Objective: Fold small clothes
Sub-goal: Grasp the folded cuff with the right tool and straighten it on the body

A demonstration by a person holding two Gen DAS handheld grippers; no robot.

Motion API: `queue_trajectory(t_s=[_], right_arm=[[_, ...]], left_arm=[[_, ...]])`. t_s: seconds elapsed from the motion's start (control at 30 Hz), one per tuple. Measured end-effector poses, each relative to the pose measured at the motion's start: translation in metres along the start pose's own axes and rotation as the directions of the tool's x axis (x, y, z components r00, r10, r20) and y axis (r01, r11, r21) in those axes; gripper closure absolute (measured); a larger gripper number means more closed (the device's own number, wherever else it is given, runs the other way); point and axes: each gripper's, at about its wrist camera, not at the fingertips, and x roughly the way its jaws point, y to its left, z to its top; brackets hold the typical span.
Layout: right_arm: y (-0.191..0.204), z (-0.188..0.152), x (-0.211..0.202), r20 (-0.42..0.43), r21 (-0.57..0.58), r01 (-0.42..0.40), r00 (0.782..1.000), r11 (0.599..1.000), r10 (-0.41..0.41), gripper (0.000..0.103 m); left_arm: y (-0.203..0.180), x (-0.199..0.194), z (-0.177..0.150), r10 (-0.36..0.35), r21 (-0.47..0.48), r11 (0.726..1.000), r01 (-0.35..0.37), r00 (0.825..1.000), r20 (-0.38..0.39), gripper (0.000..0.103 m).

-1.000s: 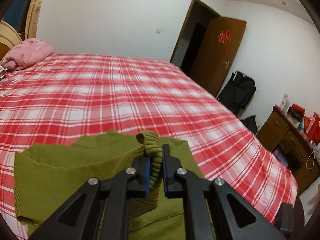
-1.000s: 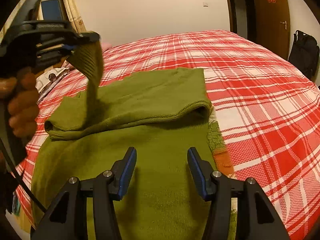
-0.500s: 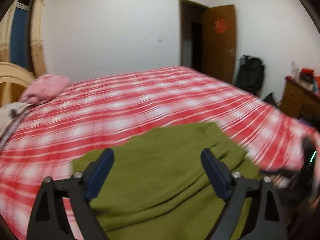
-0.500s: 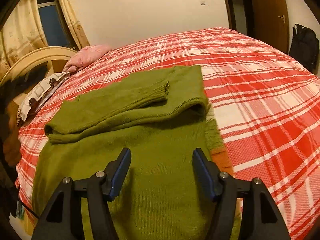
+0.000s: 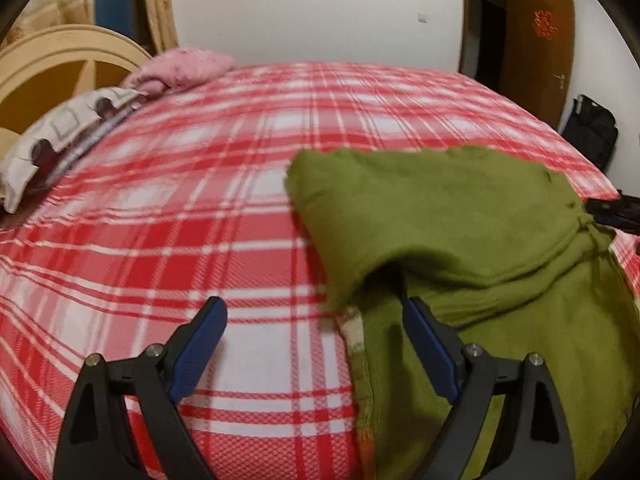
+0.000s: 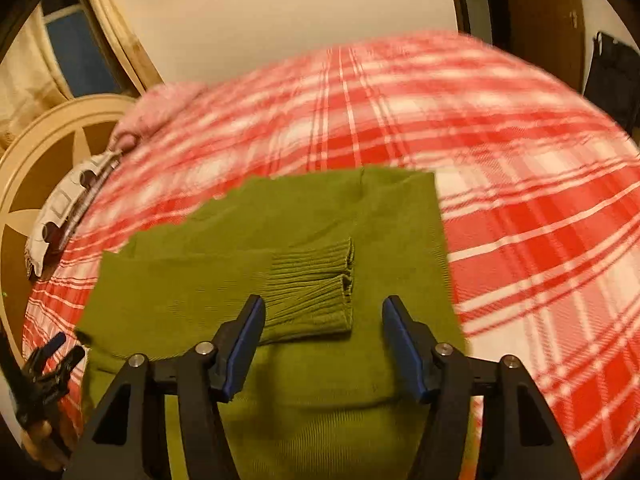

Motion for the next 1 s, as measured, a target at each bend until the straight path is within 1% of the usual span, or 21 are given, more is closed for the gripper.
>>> queue_trajectory(t_s=[0.03, 0.07, 0.1, 0.13, 0.2, 0.27, 0.33, 0.4, 0.5, 0.57, 0.6, 0.63, 0.67, 0.73, 0.77, 0.8, 0.83, 0.87, 0.9, 0.93, 1.0], right_arm=[[0.0, 0.001, 0.009, -0.026, 0.004, -0.004, 1.0, 1.0, 0.004, 0.053], [-0.001, 0.001, 0.016, -0.05, 0.008, -0.009, 0.999, 1.0, 0.009, 0.066], [0.0, 0.001, 0.02, -0.055, 0.006, -0.003, 0.998, 1.0, 0.003, 0.082], [0.001, 0.001, 0.02, -0.037, -0.013, 0.021, 0.999, 1.0, -0.021, 0.09], [0.003, 0.0, 0.014, -0.009, -0.032, 0.026, 1.0, 0.999, -0.026, 0.097], [0.004, 0.002, 0.0, 0.034, -0.046, 0.052, 0.998, 0.998, -0.05, 0.098], [0.007, 0.002, -0.01, 0.068, -0.067, 0.066, 0.996, 0.996, -0.061, 0.098], [0.009, 0.001, -0.016, 0.092, -0.089, 0.108, 0.991, 0.99, -0.099, 0.098], [0.001, -0.004, -0.012, 0.08, -0.078, 0.148, 0.987, 0.986, -0.142, 0.098], [-0.006, -0.009, 0.0, 0.025, -0.083, 0.151, 0.988, 0.985, -0.149, 0.098], [-0.008, -0.012, 0.004, 0.011, -0.09, 0.15, 0.989, 0.985, -0.149, 0.098], [-0.009, -0.014, 0.003, 0.026, -0.095, 0.159, 0.987, 0.983, -0.157, 0.098], [-0.009, -0.015, 0.001, 0.041, -0.104, 0.18, 0.983, 0.978, -0.177, 0.098], [-0.013, -0.014, -0.005, 0.048, -0.095, 0.199, 0.98, 0.975, -0.195, 0.097], [-0.016, -0.013, -0.011, 0.055, -0.081, 0.196, 0.98, 0.977, -0.192, 0.096], [-0.017, -0.012, -0.016, 0.073, -0.071, 0.212, 0.976, 0.975, -0.207, 0.095], [-0.015, -0.01, -0.021, 0.097, -0.071, 0.232, 0.97, 0.97, -0.225, 0.095], [-0.011, -0.008, -0.026, 0.123, -0.084, 0.232, 0.968, 0.969, -0.221, 0.095], [-0.006, -0.007, -0.03, 0.138, -0.097, 0.208, 0.971, 0.973, -0.193, 0.095], [0.0, -0.004, -0.031, 0.144, -0.112, 0.177, 0.977, 0.978, -0.16, 0.088], [0.017, -0.001, -0.026, 0.12, -0.149, 0.124, 0.987, 0.981, -0.107, 0.03]], left_arm=[[0.0, 0.003, 0.0, 0.013, 0.003, 1.0, -0.013, 1.0, -0.005, 0.011], [0.003, 0.006, -0.001, 0.016, 0.004, 1.0, -0.016, 1.0, -0.011, 0.011], [0.004, 0.009, -0.001, 0.017, -0.004, 1.0, -0.017, 1.0, -0.024, 0.011], [0.008, 0.012, 0.001, 0.01, -0.025, 1.0, -0.011, 0.999, -0.034, 0.011], [0.015, 0.014, 0.002, 0.015, -0.047, 0.999, -0.017, 0.999, -0.03, 0.011], [0.021, 0.018, 0.004, 0.056, -0.07, 0.996, -0.059, 0.997, -0.047, 0.01], [0.031, 0.026, 0.003, 0.026, -0.13, 0.991, -0.037, 0.996, -0.085, 0.008], [0.032, 0.026, 0.001, 0.023, -0.139, 0.99, -0.034, 0.996, -0.082, 0.008], [0.027, 0.022, -0.003, 0.049, -0.112, 0.992, -0.057, 0.996, -0.074, 0.007], [0.027, 0.019, -0.005, 0.038, -0.111, 0.993, -0.046, 0.997, -0.074, 0.007], [0.027, 0.017, -0.005, 0.025, -0.108, 0.994, -0.033, 0.997, -0.07, 0.007], [0.027, 0.011, -0.007, 0.021, -0.102, 0.994, -0.027, 0.998, -0.066, 0.007], [0.026, 0.003, -0.009, 0.018, -0.105, 0.994, -0.023, 0.999, -0.048, 0.007], [0.027, -0.018, -0.009, -0.004, -0.108, 0.994, 0.007, 1.0, 0.024, 0.007], [0.026, -0.028, -0.007, 0.007, -0.101, 0.995, -0.002, 0.999, 0.054, 0.007], [0.025, -0.035, -0.003, 0.015, -0.096, 0.995, -0.007, 0.996, 0.087, 0.007], [0.024, -0.042, 0.002, 0.018, -0.091, 0.996, -0.006, 0.992, 0.128, 0.002], [0.022, -0.043, 0.007, 0.027, -0.084, 0.996, -0.014, 0.988, 0.149, 0.0], [0.019, -0.04, 0.013, 0.04, -0.073, 0.997, -0.029, 0.987, 0.156, 0.0], [0.014, -0.034, 0.018, 0.044, -0.065, 0.997, -0.035, 0.988, 0.15, 0.0], [0.008, -0.017, 0.026, 0.036, -0.054, 0.998, -0.03, 0.992, 0.122, 0.0]])
